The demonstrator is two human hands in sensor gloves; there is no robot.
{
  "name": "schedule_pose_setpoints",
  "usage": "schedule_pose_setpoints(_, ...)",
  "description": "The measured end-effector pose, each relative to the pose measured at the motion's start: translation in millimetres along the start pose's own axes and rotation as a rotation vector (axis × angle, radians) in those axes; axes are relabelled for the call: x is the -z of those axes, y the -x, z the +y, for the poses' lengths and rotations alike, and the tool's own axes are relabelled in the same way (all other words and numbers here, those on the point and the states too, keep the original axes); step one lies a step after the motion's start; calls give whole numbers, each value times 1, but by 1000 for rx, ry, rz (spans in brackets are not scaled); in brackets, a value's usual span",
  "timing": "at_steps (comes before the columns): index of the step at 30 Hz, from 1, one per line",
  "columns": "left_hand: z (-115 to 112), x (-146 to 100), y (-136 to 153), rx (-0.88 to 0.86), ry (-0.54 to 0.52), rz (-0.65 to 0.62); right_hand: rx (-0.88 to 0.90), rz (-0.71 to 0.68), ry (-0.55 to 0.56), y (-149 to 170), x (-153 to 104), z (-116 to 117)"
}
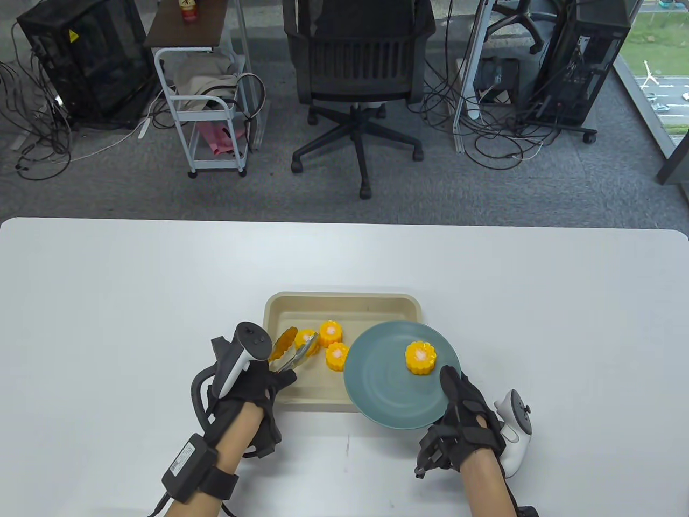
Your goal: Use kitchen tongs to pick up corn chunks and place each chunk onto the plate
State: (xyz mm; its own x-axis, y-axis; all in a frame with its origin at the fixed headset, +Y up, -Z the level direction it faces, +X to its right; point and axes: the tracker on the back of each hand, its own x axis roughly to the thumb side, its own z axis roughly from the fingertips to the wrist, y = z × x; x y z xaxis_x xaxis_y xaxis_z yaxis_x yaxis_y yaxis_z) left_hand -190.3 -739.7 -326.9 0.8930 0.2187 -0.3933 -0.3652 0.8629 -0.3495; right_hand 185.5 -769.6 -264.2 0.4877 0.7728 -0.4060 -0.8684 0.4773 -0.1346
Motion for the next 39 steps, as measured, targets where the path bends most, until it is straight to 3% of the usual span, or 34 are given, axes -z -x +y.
schedule_pose_setpoints(18,13,-2,8,-71,-8,-41,-2,1,1,0,0,0)
schedule_pose_setpoints(23,32,-23,7,-139,-66,-115,-4,0,2,0,0,0)
schedule_pose_setpoints(30,59,-73,-3,-230,-202,-290,-8,3,2,1,0,0)
schedule_pose_setpoints(39,48,-114,-32,-143,-210,-461,6,11,1,1,0,0)
